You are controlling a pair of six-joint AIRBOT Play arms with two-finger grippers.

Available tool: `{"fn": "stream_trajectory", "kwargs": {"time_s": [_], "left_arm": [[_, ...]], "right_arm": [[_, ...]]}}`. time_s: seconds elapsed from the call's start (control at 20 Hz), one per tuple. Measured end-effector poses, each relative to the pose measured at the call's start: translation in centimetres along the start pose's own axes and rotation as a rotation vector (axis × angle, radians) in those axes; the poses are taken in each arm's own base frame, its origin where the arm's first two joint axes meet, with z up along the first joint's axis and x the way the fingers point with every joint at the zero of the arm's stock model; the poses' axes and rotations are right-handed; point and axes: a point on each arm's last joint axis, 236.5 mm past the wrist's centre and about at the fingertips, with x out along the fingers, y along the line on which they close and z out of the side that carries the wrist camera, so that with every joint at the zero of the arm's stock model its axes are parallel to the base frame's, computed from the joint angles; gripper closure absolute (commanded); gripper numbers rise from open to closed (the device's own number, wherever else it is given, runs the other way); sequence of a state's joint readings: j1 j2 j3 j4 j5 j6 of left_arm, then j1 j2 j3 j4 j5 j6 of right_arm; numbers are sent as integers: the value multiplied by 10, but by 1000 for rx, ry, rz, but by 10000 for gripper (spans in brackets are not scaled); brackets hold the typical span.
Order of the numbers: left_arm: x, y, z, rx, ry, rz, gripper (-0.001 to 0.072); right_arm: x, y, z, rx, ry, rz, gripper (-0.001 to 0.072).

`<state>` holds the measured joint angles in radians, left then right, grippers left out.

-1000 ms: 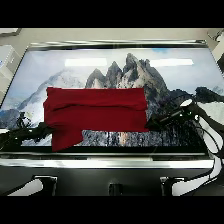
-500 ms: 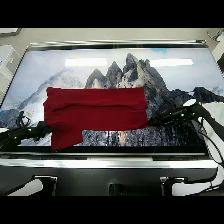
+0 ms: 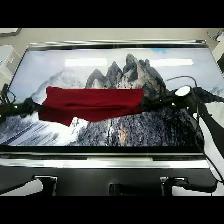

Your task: Fold the clothes and pants, and hang the long-sleeved shirts on hangers.

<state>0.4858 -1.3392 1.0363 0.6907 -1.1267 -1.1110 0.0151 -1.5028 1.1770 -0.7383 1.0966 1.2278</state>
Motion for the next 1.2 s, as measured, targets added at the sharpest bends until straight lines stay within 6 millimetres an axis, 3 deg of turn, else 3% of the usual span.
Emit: {"fn": "stream_trajectory", "kwargs": {"time_s": [0.2,0.45,0.85,0.95,1.2], "left_arm": [[11,-12,40,52,-13,-11,693],[42,-19,73,71,6,-30,693],[80,-21,117,76,-2,-47,693],[90,-24,122,91,0,-49,693],[120,-11,121,82,33,-23,693]], "right_arm": [[-16,3,52,-14,-157,-76,684],[-25,-6,91,-13,-270,-140,684],[-10,-24,129,-18,-346,-186,683],[-10,-28,137,-26,-363,-205,683],[6,-62,137,-8,-338,-288,682]]}}
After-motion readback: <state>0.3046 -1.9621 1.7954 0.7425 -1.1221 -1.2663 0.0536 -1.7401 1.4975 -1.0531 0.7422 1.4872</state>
